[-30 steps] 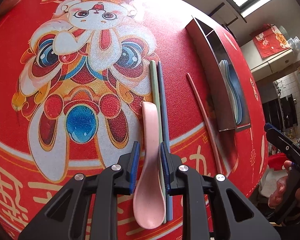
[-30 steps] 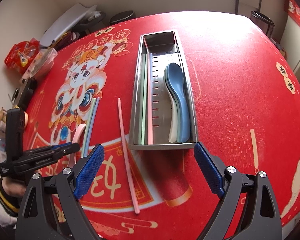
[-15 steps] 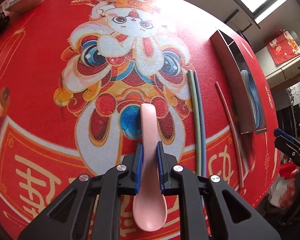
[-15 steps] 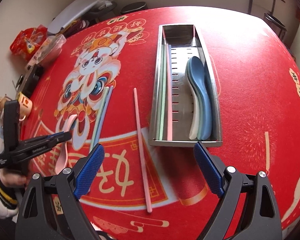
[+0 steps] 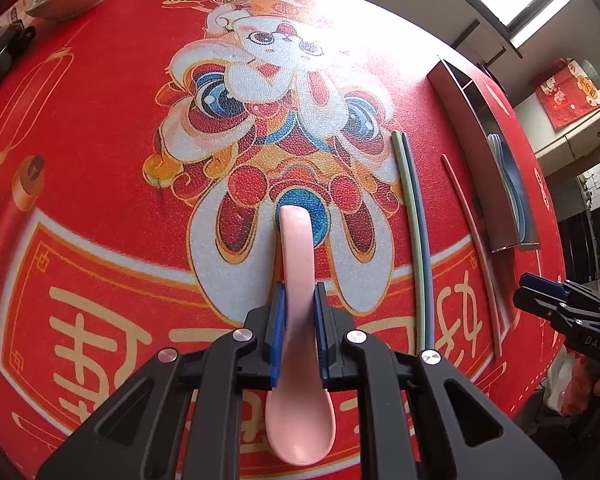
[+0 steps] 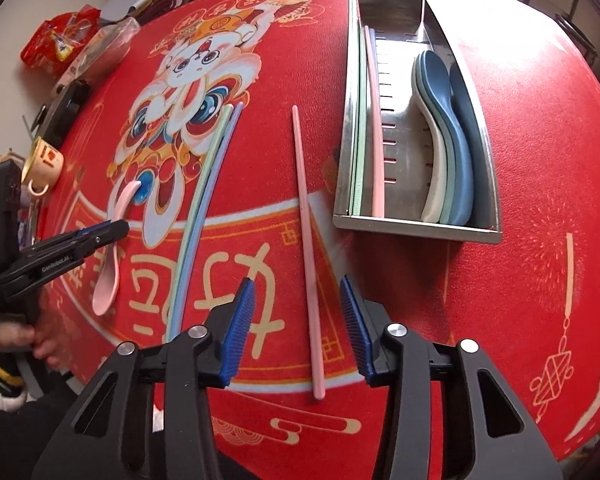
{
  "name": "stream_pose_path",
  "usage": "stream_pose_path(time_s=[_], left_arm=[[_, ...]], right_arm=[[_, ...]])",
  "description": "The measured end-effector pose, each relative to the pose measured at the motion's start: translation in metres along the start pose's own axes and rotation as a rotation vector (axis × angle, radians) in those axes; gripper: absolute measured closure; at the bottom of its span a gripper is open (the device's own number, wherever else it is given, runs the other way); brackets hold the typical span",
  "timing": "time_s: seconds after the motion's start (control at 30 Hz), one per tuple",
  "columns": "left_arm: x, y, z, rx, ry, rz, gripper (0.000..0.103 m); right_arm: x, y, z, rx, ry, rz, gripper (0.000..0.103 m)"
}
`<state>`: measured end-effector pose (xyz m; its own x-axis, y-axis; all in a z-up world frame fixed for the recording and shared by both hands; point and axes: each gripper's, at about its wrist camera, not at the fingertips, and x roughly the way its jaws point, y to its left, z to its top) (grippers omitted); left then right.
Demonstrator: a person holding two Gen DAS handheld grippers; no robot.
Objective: Organize utensils
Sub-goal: 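Lower the right tool onto the pink chopstick and close while the left tool holds the pink spoon, then carry the pink chopstick into the steel tray and open the right tool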
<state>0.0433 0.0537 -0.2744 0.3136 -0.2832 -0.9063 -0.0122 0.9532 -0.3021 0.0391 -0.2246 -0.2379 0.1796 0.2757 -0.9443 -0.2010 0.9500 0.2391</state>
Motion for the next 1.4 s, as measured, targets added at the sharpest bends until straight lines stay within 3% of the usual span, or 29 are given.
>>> stream_pose_path(time_s=[0.17,0.7,0.8,1.1,1.4], left_arm=[[0.002,-0.005,-0.001,0.03,0.003,0.017,0.09],[0.002,-0.004,-0.004,0.033,-0.001,-0.002,0.089],[0.002,-0.003,-0.004,0.031,-0.001,-0.004,0.089],[0.002,-0.003,-0.004,0.03,0.0,-0.003,0.089],[0.002,-0.003,-0.003,0.03,0.004,0.007,0.089]], right_arm=[[0.016,0.006,-0.003,-0.033,0.026,-0.034,0.078],[0.034,0.028,0.004,-0.17,-0.002,-0.168,0.082],[0.036,0.036,0.005,-0.205,-0.004,-0.151,0.096],[0.036,0.042,0.006,-0.213,-0.008,-0.059,0.097],[-0.001,0.027,0.017,-0.12,-0.129,0.063,0.097]])
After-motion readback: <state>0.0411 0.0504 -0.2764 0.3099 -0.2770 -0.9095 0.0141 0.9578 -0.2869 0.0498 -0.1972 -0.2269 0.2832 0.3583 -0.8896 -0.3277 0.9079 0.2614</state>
